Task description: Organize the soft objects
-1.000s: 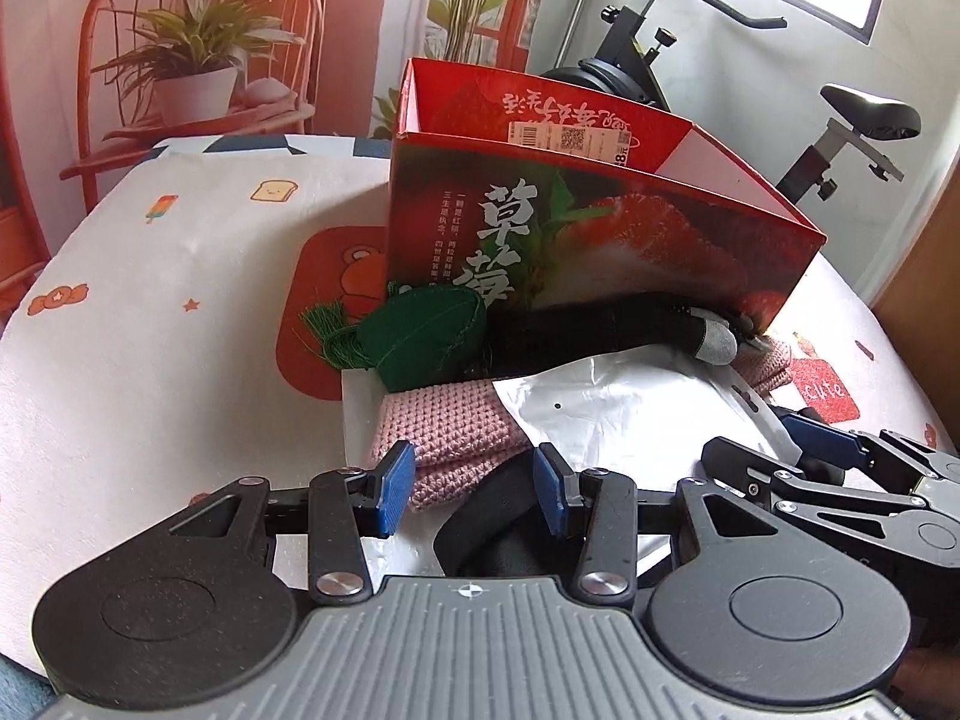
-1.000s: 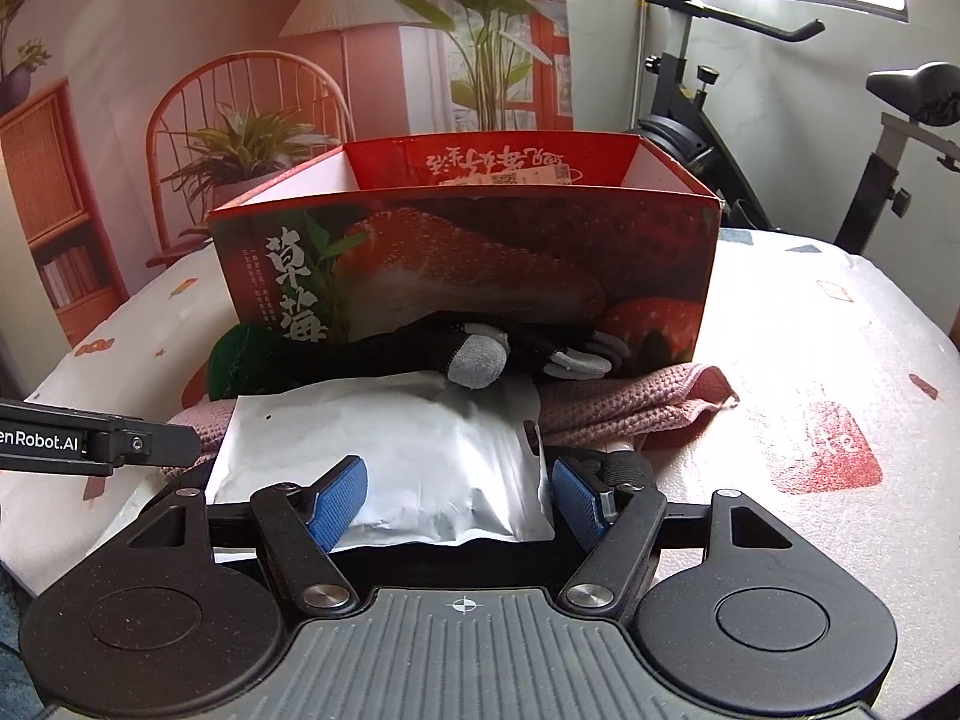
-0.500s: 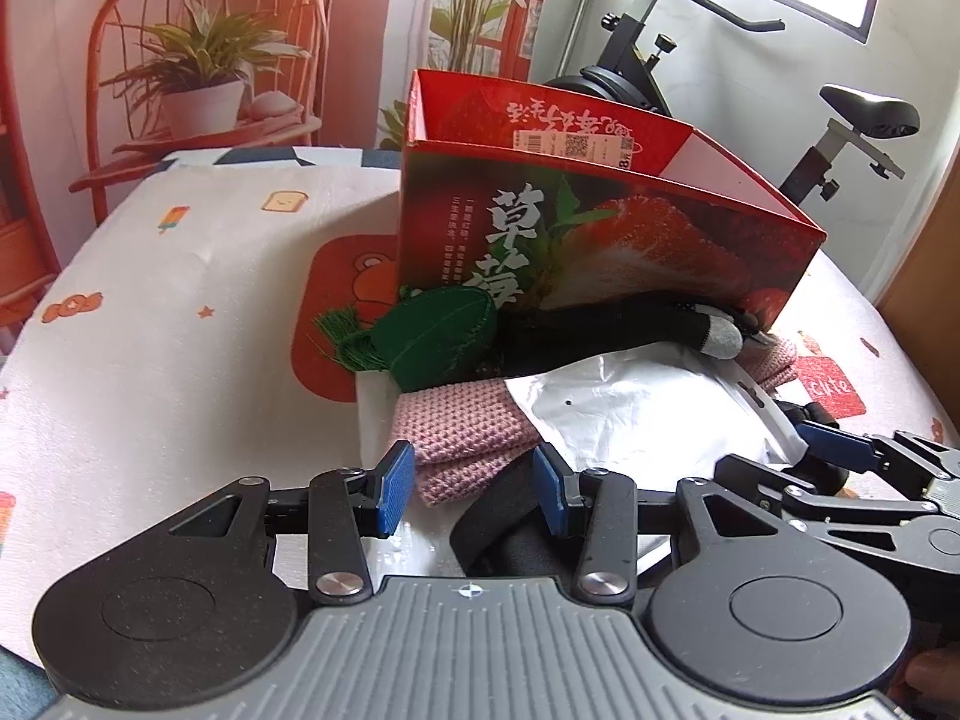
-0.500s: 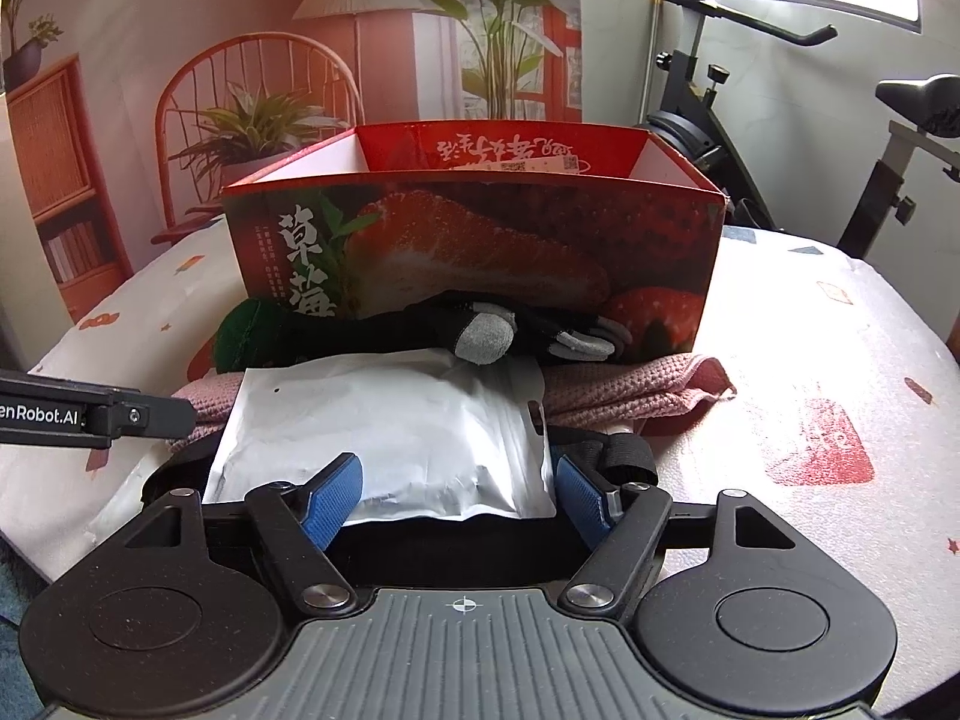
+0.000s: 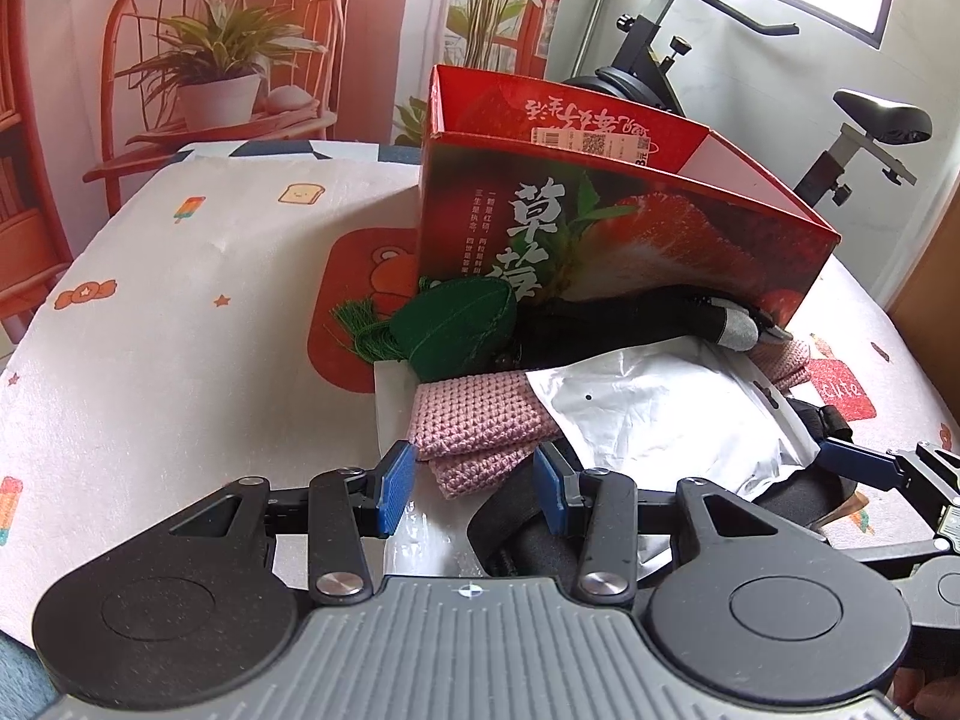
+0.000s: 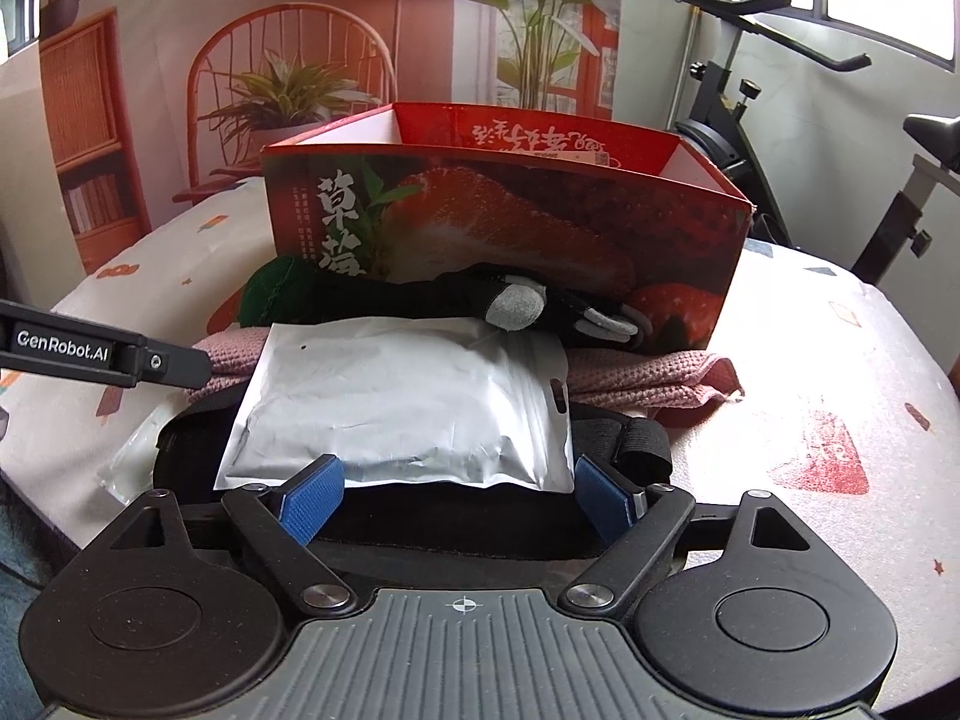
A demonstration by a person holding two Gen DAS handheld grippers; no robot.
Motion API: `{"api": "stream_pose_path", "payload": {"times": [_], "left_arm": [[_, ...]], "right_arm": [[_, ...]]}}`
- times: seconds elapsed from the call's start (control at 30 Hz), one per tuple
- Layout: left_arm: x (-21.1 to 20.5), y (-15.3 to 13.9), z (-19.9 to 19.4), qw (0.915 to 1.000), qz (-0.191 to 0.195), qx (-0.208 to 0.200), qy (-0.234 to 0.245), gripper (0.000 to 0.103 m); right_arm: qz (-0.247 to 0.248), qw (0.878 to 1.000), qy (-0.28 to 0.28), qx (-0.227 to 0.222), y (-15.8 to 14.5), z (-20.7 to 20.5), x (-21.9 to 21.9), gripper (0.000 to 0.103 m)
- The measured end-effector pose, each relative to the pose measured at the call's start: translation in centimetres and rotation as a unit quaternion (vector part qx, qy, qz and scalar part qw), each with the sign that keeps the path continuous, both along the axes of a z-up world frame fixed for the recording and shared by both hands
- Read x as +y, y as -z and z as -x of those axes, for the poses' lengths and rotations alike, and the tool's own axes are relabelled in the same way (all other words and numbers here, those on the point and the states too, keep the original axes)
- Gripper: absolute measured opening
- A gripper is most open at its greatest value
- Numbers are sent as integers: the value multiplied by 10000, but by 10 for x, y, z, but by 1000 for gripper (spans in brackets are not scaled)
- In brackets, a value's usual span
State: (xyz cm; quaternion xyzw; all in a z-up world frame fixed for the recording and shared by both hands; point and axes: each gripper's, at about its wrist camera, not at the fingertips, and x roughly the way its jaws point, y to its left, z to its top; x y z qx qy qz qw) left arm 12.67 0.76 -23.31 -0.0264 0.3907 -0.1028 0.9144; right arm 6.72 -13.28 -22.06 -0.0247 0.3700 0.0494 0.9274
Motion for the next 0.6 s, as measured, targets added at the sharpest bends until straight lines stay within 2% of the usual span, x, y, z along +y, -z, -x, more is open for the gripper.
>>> {"api": "stream_pose_path", "payload": {"times": [0.2,0.6], "left_arm": [[3,4,-2,9999,77,109,-45,46],[4,6,-3,9998,76,110,-123,46]], "right_arm": [[295,9993,-216,45,4,2,8,87],[302,9992,-279,21,8,-10,9,90]]}}
